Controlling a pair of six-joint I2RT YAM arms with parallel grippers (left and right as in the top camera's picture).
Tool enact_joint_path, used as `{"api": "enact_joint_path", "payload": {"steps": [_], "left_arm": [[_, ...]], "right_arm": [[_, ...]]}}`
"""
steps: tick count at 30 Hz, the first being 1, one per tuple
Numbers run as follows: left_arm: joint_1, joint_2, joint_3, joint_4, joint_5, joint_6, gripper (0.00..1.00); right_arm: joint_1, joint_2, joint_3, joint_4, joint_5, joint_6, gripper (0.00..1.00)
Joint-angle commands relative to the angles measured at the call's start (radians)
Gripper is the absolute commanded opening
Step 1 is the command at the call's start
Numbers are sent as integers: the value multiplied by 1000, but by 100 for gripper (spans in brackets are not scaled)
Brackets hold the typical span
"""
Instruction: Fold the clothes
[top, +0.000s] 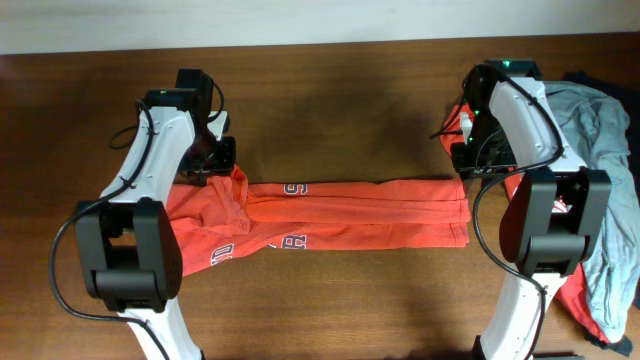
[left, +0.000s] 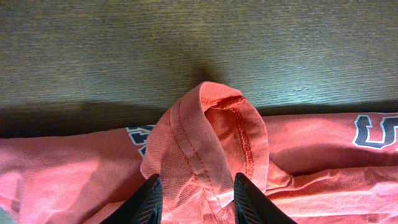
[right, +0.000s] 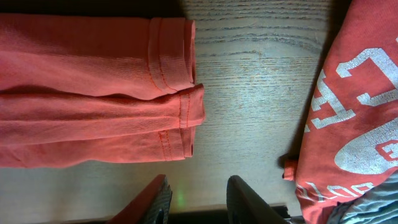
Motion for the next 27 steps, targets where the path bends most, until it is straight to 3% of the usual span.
{"api": "enact_joint_path", "payload": {"steps": [1,6,10,17,23,27], "left_arm": [[-2,26,-8,2,-11,-13,38],[-2,55,-8,-2,-10,-13,36],[-2,59,0,-34,3,-11,0],[-13,23,36,-186,167,107,0],[-64,21,8,-306,139,191,1],[-84,21,-46,-272,135,203,11]], "right_arm": [[-7,-31,-8,-4,-3,7,35],[-7,-32,-8,-4,-3,7,36],[-7,-32,-8,-4,-3,7,35],[-7,-32,-8,-4,-3,7,36],[-7,-31,-8,-4,-3,7,36],[-7,-31,-8,-3,-3,7,35]]}}
